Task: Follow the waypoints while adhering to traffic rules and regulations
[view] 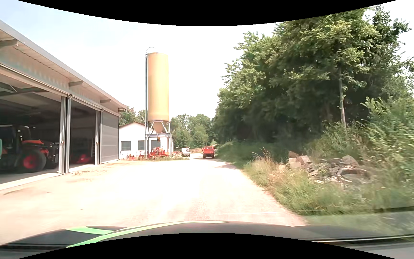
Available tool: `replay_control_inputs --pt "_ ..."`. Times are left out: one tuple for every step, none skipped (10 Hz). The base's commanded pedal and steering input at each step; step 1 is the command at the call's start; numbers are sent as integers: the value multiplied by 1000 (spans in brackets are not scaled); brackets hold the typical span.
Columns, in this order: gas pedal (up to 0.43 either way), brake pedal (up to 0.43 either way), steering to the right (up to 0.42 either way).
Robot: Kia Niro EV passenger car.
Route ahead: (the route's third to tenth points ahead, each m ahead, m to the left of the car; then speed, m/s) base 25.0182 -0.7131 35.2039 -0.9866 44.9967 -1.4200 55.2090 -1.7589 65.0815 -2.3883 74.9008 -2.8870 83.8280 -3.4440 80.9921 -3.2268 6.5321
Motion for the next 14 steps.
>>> replay_control_inputs --pt "0 0 -2" --pt "0 0 -2" --pt "0 0 -1" --pt "0 0 -1" --pt "0 0 0" --pt "0 0 0" --pt "0 0 0" --pt "0 0 0" --pt "0 0 0" --pt "8 0 2" --pt "8 0 4" --pt "20 0 5" --pt "28 0 5" --pt "28 0 5"
